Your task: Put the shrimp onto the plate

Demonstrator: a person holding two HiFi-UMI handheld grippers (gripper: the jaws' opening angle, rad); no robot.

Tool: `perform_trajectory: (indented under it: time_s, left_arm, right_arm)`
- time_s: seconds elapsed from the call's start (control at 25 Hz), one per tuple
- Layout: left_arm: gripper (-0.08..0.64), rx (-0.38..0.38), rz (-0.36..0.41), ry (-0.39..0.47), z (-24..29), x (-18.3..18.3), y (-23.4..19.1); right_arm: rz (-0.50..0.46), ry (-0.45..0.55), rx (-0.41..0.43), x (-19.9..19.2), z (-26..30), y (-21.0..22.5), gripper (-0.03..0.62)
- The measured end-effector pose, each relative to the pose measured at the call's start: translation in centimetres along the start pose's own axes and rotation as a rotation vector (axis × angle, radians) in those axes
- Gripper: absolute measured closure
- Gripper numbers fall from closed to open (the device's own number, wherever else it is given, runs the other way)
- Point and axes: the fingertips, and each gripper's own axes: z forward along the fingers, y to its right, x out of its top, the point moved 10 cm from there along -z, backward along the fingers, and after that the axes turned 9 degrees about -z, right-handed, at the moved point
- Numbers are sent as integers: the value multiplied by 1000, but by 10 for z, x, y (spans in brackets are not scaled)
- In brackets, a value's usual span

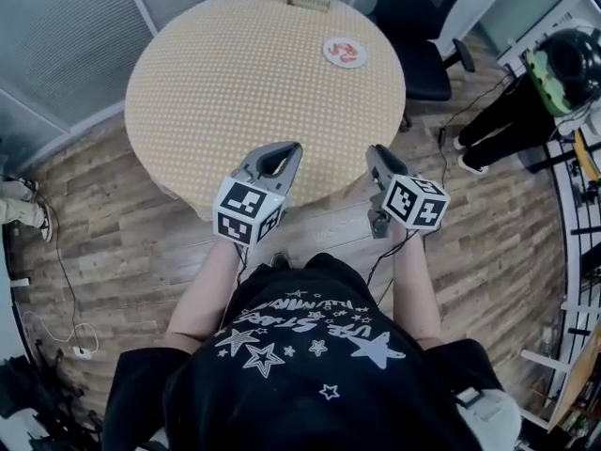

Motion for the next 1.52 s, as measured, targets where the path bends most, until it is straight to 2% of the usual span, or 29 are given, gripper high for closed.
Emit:
perform_trajectory:
  time_s: [0.2, 0.48, 0.84, 1.32, 1.52]
  left_arm:
    - [552, 13, -10, -2, 8, 3, 9]
    - [552, 11, -7, 7, 11, 7, 46]
    - [552, 29, -4, 5, -11, -8, 99]
    - [552, 65, 21, 36, -58, -24, 156]
    - [552, 91, 6, 44, -77, -36, 172]
  right_arm:
    - [-38, 18, 45, 7, -2, -7, 517]
    - [-81, 11, 107, 3, -27, -10, 517]
    - [-69, 38, 116, -11, -81, -6, 543]
    - [-112, 56, 166, -32, -142, -26, 548]
    - [-119, 59, 181, -41, -160, -33, 548]
